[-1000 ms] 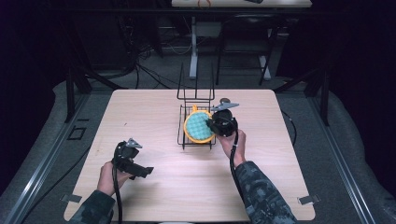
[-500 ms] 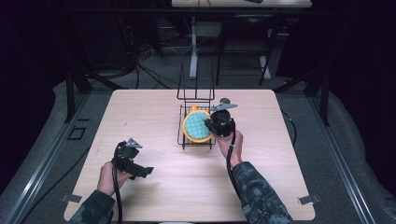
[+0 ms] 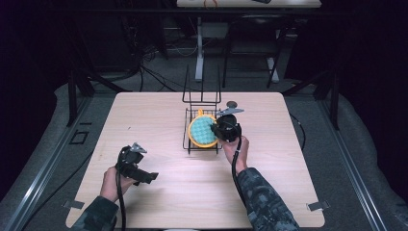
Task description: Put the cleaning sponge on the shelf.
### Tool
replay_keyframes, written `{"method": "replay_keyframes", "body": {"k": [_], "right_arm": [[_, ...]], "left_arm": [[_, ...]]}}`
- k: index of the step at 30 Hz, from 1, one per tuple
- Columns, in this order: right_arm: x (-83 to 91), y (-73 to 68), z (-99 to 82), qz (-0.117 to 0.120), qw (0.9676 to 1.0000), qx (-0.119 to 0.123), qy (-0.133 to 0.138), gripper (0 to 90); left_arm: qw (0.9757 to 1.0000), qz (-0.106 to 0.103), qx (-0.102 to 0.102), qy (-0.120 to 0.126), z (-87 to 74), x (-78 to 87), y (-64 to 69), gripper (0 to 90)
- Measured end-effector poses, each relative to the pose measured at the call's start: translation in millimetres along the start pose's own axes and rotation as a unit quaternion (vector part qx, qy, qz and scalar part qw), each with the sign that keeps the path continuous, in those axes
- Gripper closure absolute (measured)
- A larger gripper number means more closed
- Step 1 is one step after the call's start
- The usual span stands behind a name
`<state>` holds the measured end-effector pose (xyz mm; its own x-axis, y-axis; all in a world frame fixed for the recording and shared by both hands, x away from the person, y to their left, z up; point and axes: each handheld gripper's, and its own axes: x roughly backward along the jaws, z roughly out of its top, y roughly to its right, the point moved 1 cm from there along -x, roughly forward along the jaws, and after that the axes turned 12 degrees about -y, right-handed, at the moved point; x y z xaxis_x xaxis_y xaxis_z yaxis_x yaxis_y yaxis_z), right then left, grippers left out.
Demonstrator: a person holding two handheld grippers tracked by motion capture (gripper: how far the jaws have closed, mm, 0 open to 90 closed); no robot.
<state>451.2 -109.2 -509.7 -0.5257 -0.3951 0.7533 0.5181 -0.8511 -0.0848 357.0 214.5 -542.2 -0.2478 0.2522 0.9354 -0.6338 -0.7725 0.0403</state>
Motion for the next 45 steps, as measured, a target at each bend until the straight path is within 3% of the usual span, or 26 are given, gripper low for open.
{"method": "replay_keyframes", "body": {"k": [10, 19, 28, 33, 37, 45], "right_arm": [[-6.3, 2.8, -3.2, -0.003, 1.0000, -0.005, -0.007, 86.2], [-11.7, 4.3, -5.6, -0.012, 0.9996, -0.025, -0.005, 86.1], [-19.9, 2.2, -6.7, -0.020, 0.9994, -0.016, -0.023, 84.9], [-22.3, 1.1, -5.7, -0.034, 0.9992, -0.013, -0.019, 85.4], [-26.2, 1.3, -6.0, -0.039, 0.9989, -0.024, -0.012, 85.5], [-22.6, 5.3, -8.4, -0.015, 0.9993, -0.030, -0.014, 71.4]], "left_arm": [[1.0000, -0.003, 0.000, -0.002, 0.1, -0.2, 0.0, 0.2], [1.0000, -0.005, -0.004, -0.007, 0.6, -1.4, 0.5, 0.1], [0.9999, -0.007, -0.005, -0.009, 0.7, -1.7, 0.5, 0.1], [0.9999, -0.007, -0.005, -0.007, 0.5, -1.6, 0.4, 0.1], [0.9999, -0.007, -0.005, -0.008, 0.6, -1.6, 0.2, 0.1], [0.9999, -0.007, -0.004, -0.009, 0.9, -2.0, 1.1, 0.1]]}}
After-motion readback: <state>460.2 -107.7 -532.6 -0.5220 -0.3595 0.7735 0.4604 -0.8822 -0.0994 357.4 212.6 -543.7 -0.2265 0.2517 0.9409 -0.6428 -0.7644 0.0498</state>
